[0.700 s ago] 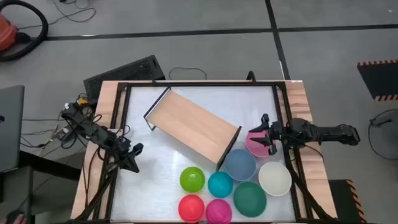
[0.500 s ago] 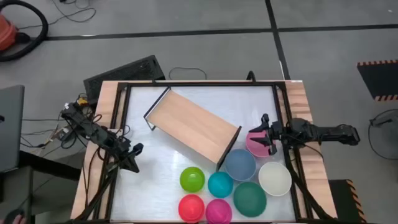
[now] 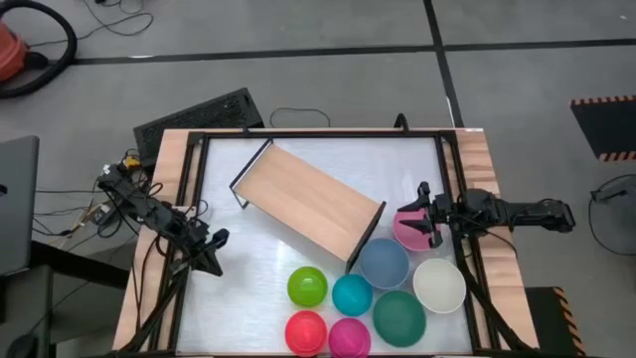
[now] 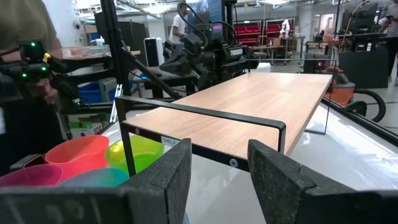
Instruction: Place and stack bowls onto a shelf
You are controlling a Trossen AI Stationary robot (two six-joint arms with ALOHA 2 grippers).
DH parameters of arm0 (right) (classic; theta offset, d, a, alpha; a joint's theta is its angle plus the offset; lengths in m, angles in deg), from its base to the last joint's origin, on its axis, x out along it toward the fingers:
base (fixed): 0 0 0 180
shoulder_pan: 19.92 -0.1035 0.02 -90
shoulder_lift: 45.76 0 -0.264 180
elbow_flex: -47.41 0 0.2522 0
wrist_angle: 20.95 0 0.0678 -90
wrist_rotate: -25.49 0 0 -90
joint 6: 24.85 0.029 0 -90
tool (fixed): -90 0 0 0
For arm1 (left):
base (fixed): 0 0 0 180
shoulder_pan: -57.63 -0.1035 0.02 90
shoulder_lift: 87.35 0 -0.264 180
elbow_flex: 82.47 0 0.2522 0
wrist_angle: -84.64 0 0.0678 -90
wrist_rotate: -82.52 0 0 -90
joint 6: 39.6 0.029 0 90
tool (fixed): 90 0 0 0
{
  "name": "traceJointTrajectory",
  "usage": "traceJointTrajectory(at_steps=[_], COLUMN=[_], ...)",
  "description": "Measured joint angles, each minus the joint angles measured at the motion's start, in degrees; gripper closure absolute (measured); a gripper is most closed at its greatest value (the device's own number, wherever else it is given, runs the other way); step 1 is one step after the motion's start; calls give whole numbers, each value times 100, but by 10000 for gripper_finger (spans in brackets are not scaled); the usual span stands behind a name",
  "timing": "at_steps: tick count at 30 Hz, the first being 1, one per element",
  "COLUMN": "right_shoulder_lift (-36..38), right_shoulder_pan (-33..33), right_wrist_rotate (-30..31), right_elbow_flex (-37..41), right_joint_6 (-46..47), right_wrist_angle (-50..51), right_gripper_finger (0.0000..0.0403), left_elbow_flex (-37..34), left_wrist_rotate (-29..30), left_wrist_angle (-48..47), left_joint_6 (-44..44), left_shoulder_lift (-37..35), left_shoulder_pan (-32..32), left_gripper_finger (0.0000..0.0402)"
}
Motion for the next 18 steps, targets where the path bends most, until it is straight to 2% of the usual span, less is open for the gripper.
traceJointTrajectory(at_steps=[12,14,18], right_shoulder_lift=[-2,-2,-2], right_shoulder_pan=[0,0,0], right_wrist_rotate=[0,0,0], right_elbow_flex=[1,-1,-1], right_joint_6=[0,-2,-2], right_wrist_angle=[0,0,0], right_gripper_finger=[220,220,220], left_elbow_flex=[0,-7,-6], left_wrist_rotate=[87,840,2789], left_wrist_angle=[7,164,181], left_joint_6=[76,167,-323], left_shoulder_lift=[0,13,11], left_shoulder_pan=[2,9,0], left_gripper_finger=[401,401,401])
